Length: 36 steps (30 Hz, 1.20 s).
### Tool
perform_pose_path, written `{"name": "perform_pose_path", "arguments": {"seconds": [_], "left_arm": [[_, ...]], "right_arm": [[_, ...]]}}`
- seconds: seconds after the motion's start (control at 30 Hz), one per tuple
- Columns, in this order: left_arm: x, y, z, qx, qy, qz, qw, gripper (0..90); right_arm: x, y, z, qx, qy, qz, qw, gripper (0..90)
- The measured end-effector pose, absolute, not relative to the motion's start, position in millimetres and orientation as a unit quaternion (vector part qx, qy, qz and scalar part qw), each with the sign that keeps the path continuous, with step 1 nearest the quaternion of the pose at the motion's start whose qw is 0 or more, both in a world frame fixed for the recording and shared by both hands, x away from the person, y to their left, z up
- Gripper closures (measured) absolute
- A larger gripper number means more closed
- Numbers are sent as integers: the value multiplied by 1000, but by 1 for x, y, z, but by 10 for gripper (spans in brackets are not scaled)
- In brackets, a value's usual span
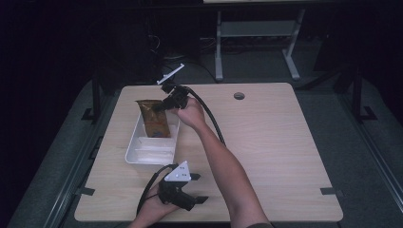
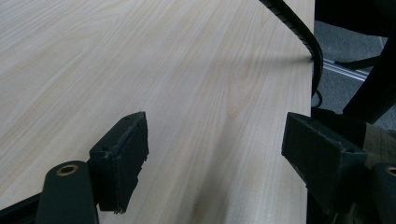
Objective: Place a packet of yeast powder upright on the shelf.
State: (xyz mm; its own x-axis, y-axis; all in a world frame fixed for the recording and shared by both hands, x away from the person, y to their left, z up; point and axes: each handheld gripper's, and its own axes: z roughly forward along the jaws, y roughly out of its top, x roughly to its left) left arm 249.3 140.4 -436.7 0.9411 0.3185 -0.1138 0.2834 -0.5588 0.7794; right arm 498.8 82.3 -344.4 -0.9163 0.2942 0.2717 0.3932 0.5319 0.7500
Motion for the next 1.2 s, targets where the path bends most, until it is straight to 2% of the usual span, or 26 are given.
{"name": "perform_pose_path", "arguments": {"seconds": [0.17,0.23,0.53,0.7,1.2], "left_arm": [[250,140,-438,884,168,17,436,223],[251,141,-437,884,169,24,434,224],[251,137,-440,886,163,16,433,222],[252,136,-440,886,166,15,432,221],[258,140,-441,886,178,28,428,215]], "right_arm": [[500,79,-344,-209,-863,-454,68,727],[500,79,-347,-221,-859,-455,76,656],[502,66,-346,-248,-847,-467,52,503],[503,48,-343,-264,-839,-473,48,453],[481,-10,-351,-272,-831,-482,51,420]]}}
